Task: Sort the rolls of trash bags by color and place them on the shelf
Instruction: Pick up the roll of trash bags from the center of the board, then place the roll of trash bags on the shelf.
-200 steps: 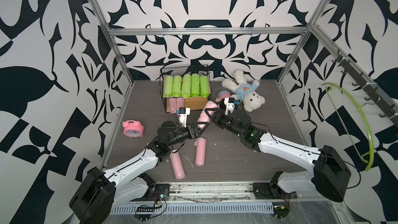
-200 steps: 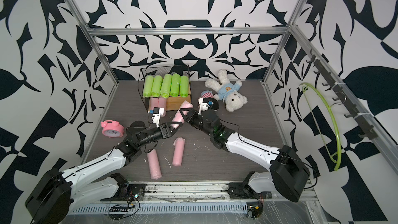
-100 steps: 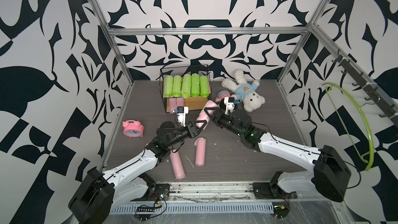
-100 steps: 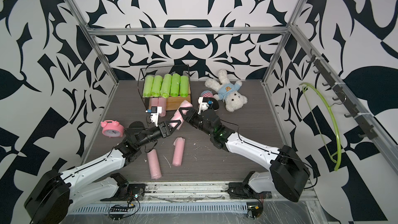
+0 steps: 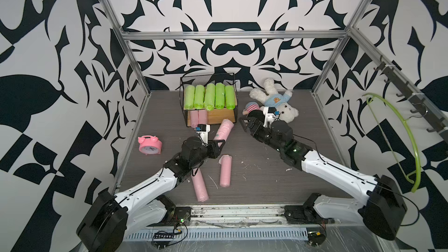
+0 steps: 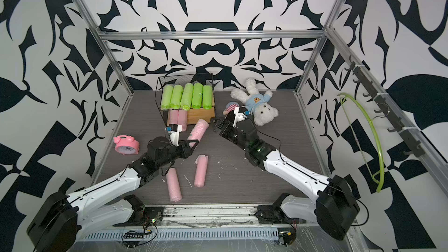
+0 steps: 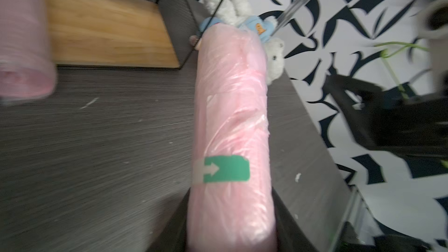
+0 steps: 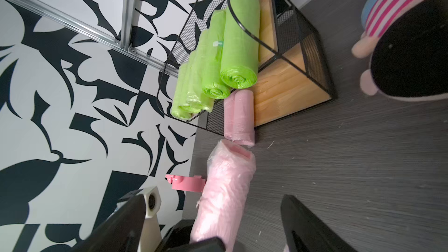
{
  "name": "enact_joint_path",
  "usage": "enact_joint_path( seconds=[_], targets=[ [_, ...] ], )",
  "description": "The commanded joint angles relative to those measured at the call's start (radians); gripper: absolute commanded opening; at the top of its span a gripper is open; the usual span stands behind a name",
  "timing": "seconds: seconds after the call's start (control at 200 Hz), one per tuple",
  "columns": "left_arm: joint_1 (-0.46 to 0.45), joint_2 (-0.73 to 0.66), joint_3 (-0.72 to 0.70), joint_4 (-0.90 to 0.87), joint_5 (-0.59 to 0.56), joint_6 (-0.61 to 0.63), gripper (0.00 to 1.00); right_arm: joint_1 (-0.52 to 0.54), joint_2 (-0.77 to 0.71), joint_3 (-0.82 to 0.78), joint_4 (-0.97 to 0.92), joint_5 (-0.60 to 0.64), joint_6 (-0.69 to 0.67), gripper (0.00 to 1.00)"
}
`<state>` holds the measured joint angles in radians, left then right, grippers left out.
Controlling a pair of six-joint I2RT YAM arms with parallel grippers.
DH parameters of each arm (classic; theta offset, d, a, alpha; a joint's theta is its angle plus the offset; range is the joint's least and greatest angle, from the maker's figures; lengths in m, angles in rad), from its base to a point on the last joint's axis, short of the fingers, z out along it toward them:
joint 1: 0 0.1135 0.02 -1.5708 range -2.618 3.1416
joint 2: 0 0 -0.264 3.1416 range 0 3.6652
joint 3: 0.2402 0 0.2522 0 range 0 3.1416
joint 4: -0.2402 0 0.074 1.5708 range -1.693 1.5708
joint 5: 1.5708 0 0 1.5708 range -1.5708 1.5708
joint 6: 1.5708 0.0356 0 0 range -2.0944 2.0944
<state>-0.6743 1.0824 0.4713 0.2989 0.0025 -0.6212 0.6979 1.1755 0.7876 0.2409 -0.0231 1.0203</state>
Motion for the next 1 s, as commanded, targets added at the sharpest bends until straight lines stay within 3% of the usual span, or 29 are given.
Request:
enact_joint_path(
  seconds=[0.0, 0.345, 0.615, 0.995],
  targets=[
    [0.001, 0.063, 0.071, -0.044, -0.176, 0.136, 0.30, 0.001, -0.051, 0.018, -0.105, 0.078, -0.134, 0.93],
    [0.001, 0.386, 0.239, -0.010, -0.446, 0.302, 0.29, 0.001, -0.063, 0.055, -0.242, 0.100, -0.302, 0.93],
    [0.001, 0.571, 0.372, -0.001, -0.574, 0.444, 0.29, 0.001, -0.064, 0.052, -0.262, 0.097, -0.321, 0.92],
    [0.001, 0.765, 0.524, -0.042, -0.742, 0.430, 0.30, -0.001, -0.057, 0.061, -0.274, 0.081, -0.328, 0.92]
  ],
)
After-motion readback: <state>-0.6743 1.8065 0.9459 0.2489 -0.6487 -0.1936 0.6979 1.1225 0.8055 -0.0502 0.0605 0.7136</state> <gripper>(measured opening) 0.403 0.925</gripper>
